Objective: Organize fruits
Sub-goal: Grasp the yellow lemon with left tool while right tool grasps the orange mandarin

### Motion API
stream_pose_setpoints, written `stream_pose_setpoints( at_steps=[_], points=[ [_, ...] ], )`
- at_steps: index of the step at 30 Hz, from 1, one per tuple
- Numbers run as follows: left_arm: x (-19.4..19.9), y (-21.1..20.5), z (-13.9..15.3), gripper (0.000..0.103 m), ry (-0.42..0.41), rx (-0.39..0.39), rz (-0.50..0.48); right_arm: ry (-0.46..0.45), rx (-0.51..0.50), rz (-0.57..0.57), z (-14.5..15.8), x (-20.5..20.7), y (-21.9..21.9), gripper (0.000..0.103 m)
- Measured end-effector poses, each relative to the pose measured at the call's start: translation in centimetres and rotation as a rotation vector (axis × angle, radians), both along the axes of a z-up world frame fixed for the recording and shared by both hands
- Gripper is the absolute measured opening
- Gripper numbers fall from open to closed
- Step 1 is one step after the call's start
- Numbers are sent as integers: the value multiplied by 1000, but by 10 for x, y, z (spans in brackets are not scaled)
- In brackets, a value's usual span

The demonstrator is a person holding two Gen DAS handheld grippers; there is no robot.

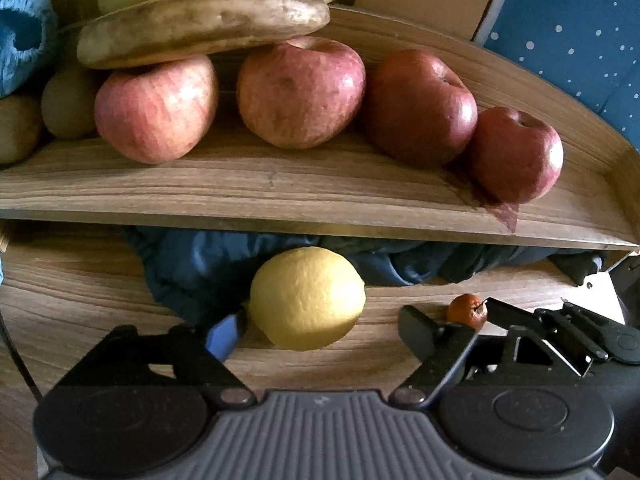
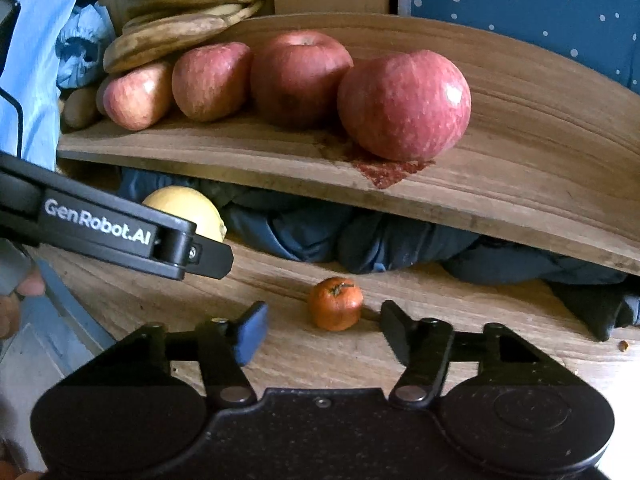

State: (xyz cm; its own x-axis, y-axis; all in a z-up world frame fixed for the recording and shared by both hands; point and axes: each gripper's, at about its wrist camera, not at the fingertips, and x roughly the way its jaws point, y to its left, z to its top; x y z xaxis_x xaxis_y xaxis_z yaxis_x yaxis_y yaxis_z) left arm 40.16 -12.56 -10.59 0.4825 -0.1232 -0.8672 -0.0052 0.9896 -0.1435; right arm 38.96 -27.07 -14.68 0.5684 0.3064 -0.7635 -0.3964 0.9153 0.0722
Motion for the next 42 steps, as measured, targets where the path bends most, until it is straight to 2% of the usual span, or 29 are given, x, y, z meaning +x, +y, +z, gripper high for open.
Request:
stream_pose_setpoints(
  at_steps=[3,6,10,13,29,34,39,42],
  points=[
    [3,-2,-3,80,4,0,8,-4,2,4,1,1,1,46],
    [5,-3,-6,78,3,2,19,-9,-3,-1,1,2,1,41],
    [8,-3,-9,69,10,9,24,-11,-5,-8,1,2,0,32],
    [11,-1,-10,65,14,11,30,-11,-3,-6,2,-2,0,32],
    [10,6,-21,64,9,-17,27,-3,11,30,4,-17,9,31],
    [12,8,-24,72,12,-33,38,-2,13,34,3,-17,10,31],
    [17,6,-23,73,19,-35,55,-1,15,41,5,-17,8,31],
    [11,12,-21,67,21,-38,73,1,17,45,5,-17,7,31]
  ],
)
